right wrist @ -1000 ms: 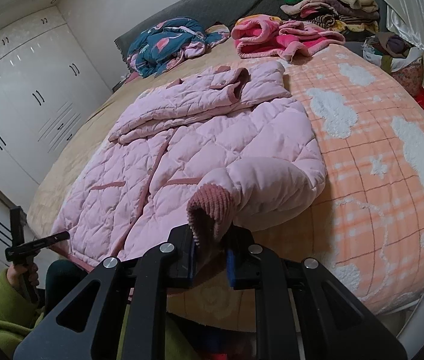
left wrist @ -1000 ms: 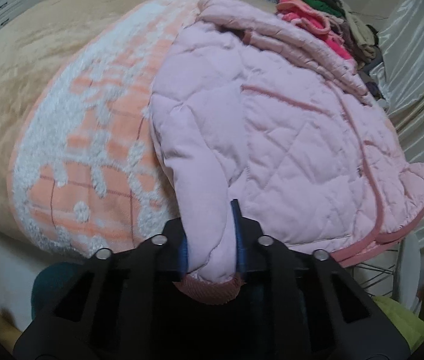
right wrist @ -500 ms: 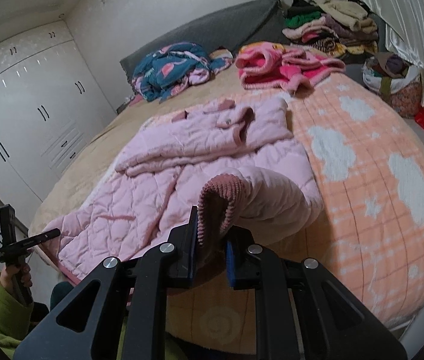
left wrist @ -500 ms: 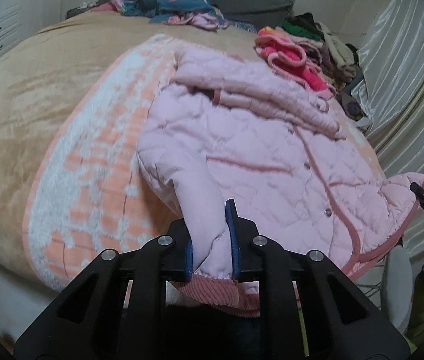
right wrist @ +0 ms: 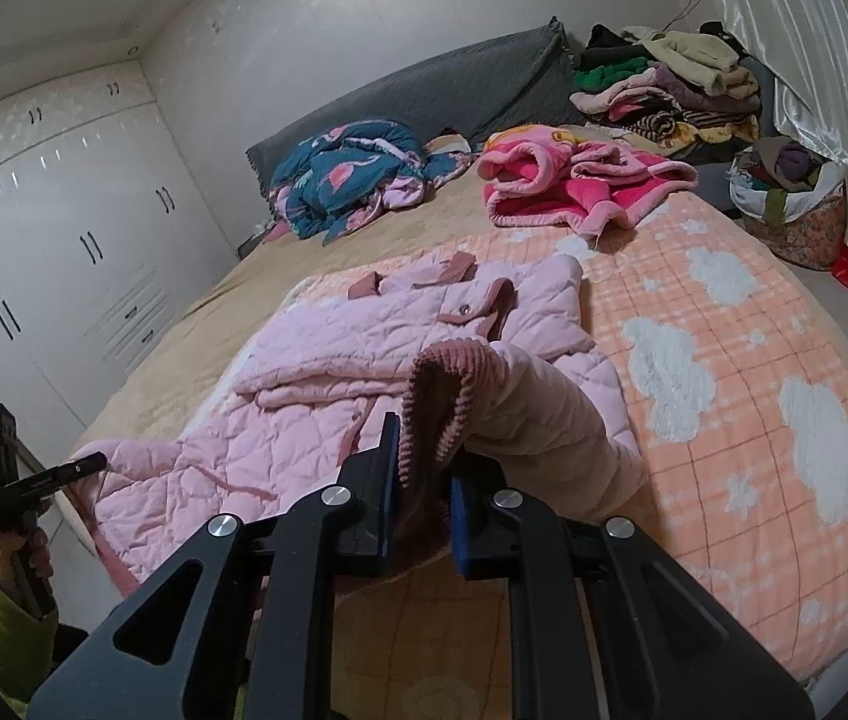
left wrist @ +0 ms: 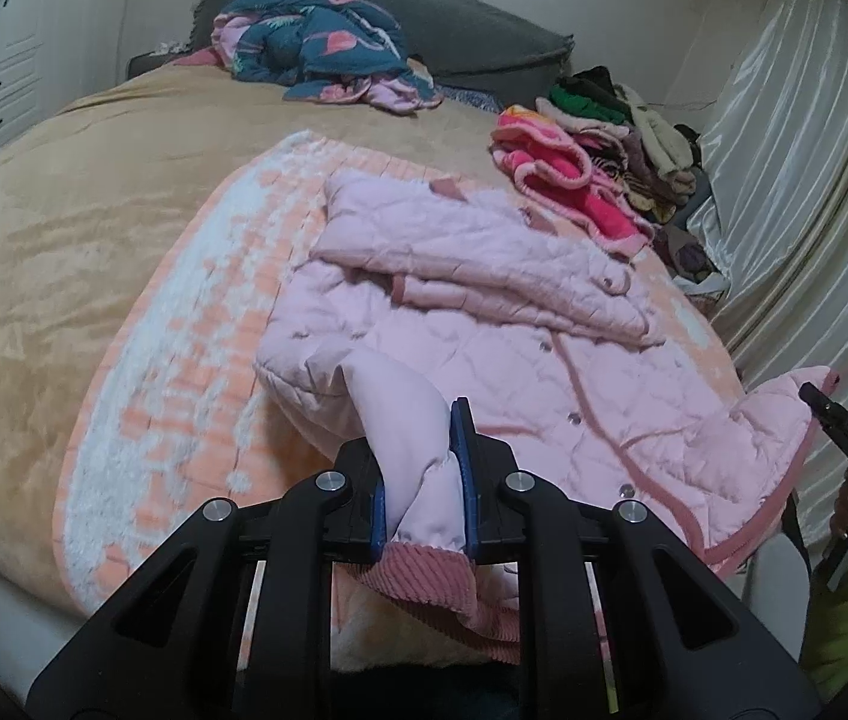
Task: Fold large clothes
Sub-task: 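Lift the hem with both grippers and fold it toward the collar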
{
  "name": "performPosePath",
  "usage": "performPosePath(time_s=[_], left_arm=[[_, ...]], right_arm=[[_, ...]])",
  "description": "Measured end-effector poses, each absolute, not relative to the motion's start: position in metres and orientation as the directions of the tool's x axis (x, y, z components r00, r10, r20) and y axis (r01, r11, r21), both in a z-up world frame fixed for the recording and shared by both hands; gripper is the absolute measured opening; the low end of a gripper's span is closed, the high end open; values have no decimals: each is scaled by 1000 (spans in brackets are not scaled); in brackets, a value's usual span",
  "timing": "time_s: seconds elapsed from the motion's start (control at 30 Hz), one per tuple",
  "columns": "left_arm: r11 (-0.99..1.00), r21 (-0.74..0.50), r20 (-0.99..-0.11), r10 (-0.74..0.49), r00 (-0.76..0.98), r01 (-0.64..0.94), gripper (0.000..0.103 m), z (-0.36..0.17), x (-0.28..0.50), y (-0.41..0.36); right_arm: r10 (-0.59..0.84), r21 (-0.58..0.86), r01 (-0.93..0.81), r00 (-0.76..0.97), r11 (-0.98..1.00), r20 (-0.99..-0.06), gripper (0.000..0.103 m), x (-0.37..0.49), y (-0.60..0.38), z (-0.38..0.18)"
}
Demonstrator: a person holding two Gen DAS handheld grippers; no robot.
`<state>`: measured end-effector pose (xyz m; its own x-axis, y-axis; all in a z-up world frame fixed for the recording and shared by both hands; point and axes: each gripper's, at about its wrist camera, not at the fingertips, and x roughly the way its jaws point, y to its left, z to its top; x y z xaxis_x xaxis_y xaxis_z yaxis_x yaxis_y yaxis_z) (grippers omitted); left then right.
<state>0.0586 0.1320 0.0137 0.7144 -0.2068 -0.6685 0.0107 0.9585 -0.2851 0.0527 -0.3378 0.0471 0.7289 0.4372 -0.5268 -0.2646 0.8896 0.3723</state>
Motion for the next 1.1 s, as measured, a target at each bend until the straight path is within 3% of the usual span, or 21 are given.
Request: performPosePath(time_s=[1.1], left_arm=[[969, -245, -541, -166, 824, 34, 11, 115, 158, 125]], right_arm=[[380, 399, -221, 843, 890, -381, 12, 154, -365, 132]])
